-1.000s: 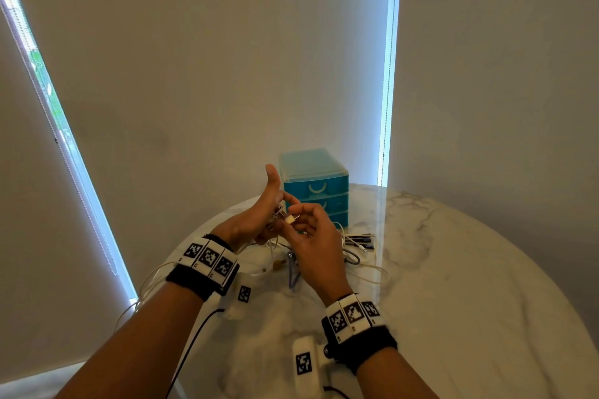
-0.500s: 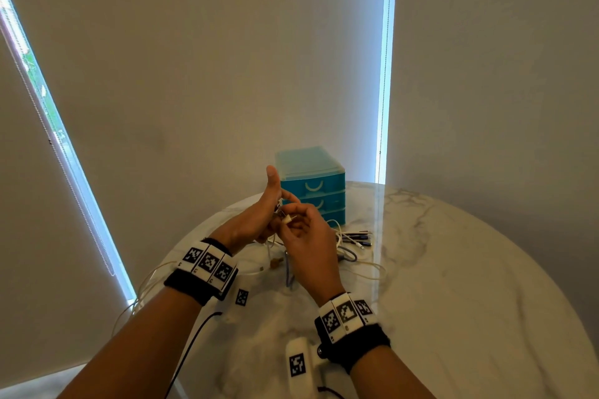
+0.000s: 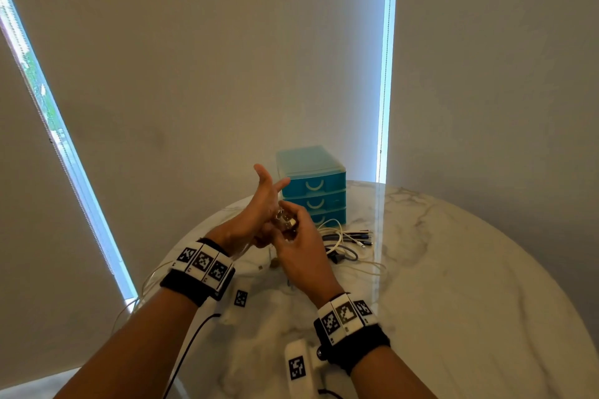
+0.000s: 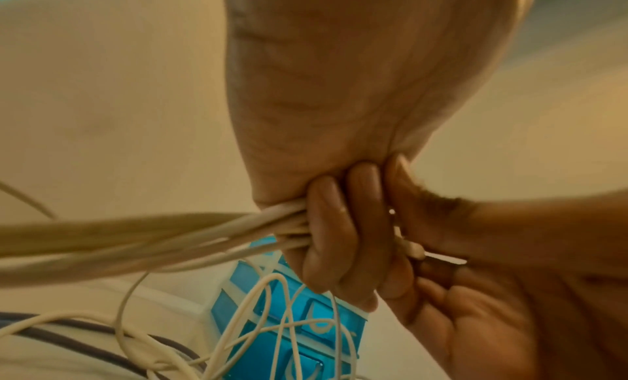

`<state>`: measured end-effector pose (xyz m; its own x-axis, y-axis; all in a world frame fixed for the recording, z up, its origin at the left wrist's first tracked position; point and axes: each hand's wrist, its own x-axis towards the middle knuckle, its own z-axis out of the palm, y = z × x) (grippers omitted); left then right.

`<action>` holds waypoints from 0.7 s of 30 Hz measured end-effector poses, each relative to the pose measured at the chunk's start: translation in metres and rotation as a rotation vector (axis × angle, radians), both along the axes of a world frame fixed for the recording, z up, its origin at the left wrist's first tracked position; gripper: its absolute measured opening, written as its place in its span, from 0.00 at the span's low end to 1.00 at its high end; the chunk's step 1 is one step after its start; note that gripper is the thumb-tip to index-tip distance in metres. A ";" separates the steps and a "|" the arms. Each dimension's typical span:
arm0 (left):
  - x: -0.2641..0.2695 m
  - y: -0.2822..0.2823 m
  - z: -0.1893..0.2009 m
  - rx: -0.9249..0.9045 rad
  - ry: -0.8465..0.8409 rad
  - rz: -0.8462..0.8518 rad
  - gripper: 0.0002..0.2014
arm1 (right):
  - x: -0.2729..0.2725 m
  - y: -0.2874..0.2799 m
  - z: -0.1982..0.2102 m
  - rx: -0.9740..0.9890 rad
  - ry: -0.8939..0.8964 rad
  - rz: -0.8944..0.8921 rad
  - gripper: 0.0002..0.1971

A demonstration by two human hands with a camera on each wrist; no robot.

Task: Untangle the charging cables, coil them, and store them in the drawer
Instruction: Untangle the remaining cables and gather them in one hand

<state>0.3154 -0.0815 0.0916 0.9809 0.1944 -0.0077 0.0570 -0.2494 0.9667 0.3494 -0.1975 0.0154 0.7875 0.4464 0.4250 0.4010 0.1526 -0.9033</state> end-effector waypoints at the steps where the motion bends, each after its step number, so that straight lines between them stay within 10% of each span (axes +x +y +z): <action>1: -0.001 0.002 0.001 0.014 0.011 -0.010 0.49 | -0.001 0.001 -0.001 0.016 0.004 -0.001 0.22; 21: -0.012 0.064 0.018 -0.006 -0.054 0.045 0.52 | 0.018 0.020 0.074 0.015 -0.079 -0.236 0.13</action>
